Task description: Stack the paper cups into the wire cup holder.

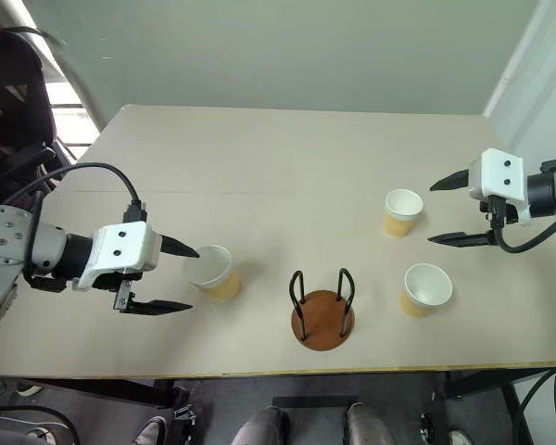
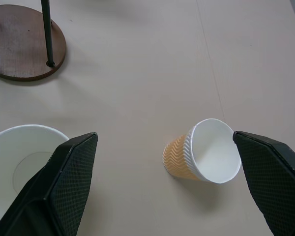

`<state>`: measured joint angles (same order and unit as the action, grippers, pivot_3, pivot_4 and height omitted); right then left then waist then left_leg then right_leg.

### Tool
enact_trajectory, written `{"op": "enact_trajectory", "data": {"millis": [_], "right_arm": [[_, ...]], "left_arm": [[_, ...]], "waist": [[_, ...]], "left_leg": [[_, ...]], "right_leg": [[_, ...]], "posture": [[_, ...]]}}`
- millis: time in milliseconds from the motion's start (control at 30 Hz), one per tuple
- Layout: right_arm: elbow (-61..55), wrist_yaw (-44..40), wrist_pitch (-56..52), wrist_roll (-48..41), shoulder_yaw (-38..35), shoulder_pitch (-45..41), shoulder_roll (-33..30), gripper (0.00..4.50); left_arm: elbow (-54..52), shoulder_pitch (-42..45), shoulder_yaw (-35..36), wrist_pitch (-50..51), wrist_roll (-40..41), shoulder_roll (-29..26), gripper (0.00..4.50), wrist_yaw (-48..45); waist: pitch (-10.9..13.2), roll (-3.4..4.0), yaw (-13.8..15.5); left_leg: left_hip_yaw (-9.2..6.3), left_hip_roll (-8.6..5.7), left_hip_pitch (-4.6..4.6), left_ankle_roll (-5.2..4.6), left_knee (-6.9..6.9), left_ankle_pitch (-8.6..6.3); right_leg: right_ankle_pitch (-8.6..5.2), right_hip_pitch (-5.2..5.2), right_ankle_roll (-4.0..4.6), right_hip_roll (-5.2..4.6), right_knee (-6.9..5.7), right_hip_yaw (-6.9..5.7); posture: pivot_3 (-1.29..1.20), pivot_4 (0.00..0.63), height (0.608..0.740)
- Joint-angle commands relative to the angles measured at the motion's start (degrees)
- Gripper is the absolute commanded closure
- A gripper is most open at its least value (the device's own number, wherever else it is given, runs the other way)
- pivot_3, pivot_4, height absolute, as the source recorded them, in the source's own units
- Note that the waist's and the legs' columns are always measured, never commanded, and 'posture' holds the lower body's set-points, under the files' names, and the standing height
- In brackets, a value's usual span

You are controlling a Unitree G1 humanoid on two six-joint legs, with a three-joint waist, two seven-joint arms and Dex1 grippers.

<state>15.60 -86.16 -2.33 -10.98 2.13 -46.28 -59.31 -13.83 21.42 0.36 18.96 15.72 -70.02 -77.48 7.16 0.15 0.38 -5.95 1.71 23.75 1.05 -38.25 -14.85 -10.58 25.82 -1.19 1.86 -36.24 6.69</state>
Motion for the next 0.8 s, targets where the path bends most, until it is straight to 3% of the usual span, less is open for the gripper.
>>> {"op": "enact_trajectory", "data": {"millis": [33,400,433,567,800], "right_arm": [[-1.3,-0.2,0.1,-0.4,-1.3,-0.7,-1.3,0.0],[-2.6,0.1,-0.6,-0.8,-1.8,0.1,-1.4,0.0],[-2.8,0.1,-0.7,-0.8,-1.8,0.2,-1.5,0.0],[-3.1,0.3,-0.9,-0.9,-2.0,0.5,-1.6,0.0],[-3.5,0.4,-1.3,-1.0,-2.2,0.9,-1.9,0.0]], "left_arm": [[0.2,1.7,-1.5,-1.2,-1.6,1.2,0.03,0.5],[3.9,6.0,-9.0,-3.7,-9.2,6.1,0.03,1.4],[3.9,5.9,-9.2,-3.8,-9.5,6.2,0.19,1.3],[3.6,5.6,-9.4,-3.8,-9.9,6.7,1.28,1.0],[4.9,6.5,-9.4,-4.8,-10.9,7.9,3.94,0.7]], "waist": [[0.0,0.0,0.0],[0.0,0.0,-0.3],[0.0,0.0,-0.3],[0.0,0.0,-0.3],[0.0,0.0,-0.3]], "left_leg": [[0.0,0.0,0.0,0.0,-0.01,0.0],[-0.01,0.0,0.0,0.0,-0.1,0.0],[-0.02,0.0,0.0,0.0,-0.1,0.0],[-0.02,0.0,0.0,0.0,-0.12,0.0],[-0.02,0.0,0.0,0.0,-0.16,0.01]], "right_leg": [[0.0,0.01,0.0,0.0,-0.02,0.0],[0.11,0.02,-0.17,0.0,-0.15,-0.04],[0.11,0.02,-0.17,0.0,-0.15,-0.04],[0.11,0.0,-0.17,0.0,-0.14,-0.05],[0.11,0.0,-0.17,0.0,-0.17,-0.05]], "posture": [[0.0,0.15,0.74],[0.0,0.15,0.74],[0.0,0.15,0.74],[0.0,0.15,0.74],[0.0,0.15,0.74]]}}
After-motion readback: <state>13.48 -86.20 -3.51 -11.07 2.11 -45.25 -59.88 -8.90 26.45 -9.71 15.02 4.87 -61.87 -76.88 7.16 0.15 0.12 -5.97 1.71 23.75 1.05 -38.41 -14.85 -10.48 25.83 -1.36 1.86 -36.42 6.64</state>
